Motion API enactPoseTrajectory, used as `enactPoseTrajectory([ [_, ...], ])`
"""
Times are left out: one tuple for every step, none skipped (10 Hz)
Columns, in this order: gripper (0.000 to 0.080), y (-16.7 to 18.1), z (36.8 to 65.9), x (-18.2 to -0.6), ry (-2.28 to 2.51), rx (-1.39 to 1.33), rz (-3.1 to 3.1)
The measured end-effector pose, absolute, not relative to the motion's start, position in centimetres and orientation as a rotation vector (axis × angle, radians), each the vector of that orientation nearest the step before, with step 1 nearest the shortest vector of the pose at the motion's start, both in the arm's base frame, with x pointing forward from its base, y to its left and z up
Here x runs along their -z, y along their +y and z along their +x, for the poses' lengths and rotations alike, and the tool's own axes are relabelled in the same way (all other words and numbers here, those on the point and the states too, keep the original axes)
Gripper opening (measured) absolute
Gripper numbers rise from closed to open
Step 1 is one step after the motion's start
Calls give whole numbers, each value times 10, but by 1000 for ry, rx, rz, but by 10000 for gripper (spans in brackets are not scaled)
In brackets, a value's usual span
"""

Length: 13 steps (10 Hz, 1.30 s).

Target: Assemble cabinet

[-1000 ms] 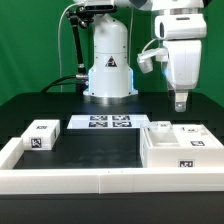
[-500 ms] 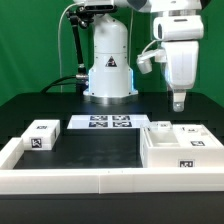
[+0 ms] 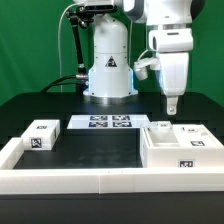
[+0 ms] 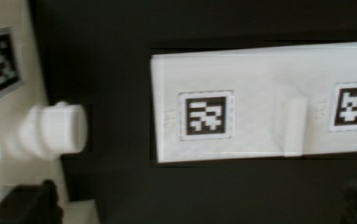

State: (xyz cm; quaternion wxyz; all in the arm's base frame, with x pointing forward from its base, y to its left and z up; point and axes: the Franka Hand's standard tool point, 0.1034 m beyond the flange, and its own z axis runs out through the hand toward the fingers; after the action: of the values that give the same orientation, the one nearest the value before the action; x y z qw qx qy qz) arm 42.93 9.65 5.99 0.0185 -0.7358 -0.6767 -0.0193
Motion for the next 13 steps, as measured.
enactPoseTrajectory([
  [796, 97, 423, -54, -2084, 46, -2286],
  [796, 98, 419, -47, -2068, 36, -2286],
  [796, 100, 418, -44, -2060, 37, -2287],
  [796, 101, 416, -41, -2056, 31, -2283],
  [796, 101, 414, -37, -2050, 27, -2280],
  [796, 99, 412, -31, -2041, 20, -2277],
  [796, 97, 410, -25, -2025, 17, -2281],
  [796, 96, 408, -22, -2017, 11, -2280],
  [796, 97, 407, -21, -2014, 9, -2280],
  [796, 99, 406, -18, -2013, 16, -2279],
  [796, 100, 405, -16, -2011, 16, -2276],
  [796, 100, 404, -14, -2008, 11, -2274],
  [670, 100, 403, -13, -2006, 12, -2273],
])
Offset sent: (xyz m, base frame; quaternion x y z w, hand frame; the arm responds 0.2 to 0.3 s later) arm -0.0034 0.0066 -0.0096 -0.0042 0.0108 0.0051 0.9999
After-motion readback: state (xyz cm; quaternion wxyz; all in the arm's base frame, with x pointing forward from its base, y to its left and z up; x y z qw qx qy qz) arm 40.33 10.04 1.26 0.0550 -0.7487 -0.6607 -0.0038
